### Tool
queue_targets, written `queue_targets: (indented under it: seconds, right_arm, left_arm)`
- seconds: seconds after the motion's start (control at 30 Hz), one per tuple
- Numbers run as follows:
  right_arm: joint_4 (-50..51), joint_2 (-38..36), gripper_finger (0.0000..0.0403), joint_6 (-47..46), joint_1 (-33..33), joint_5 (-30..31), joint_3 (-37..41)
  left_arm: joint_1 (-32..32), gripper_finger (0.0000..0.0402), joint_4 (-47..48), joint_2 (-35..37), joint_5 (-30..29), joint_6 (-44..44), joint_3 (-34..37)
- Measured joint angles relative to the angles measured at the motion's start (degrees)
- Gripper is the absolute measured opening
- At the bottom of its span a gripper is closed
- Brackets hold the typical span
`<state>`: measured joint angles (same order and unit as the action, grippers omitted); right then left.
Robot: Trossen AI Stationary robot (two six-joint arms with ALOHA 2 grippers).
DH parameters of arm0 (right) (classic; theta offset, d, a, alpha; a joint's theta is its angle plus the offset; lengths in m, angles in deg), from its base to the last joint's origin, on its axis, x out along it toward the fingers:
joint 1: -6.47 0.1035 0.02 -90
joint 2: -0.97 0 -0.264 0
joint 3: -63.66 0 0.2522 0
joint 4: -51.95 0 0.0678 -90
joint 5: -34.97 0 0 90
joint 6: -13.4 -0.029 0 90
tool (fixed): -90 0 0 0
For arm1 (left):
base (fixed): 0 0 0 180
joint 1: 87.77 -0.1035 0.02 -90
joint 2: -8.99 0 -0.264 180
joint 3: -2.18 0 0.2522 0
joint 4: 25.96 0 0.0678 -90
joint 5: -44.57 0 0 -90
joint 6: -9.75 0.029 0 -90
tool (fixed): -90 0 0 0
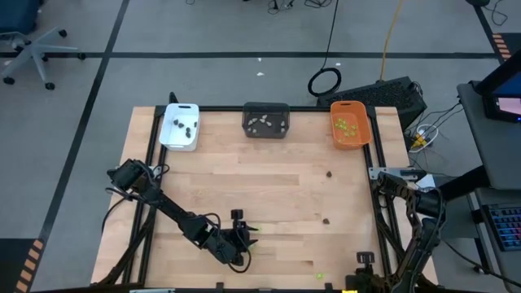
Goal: Sort Halloween decoration
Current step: Put the white toy skull into the black bin
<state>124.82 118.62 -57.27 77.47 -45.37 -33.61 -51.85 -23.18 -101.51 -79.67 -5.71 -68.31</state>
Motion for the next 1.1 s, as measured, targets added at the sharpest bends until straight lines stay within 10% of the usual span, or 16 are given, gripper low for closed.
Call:
queue_targets:
  seconds: [1.1]
  right_arm:
    - [-0.5,0.1,0.0020,20.7,-12.5,47.7,-0.1]
  left_arm:
    - [-6.5,0.0162,-12.6,0.0,-0.7,-1.3,0.0]
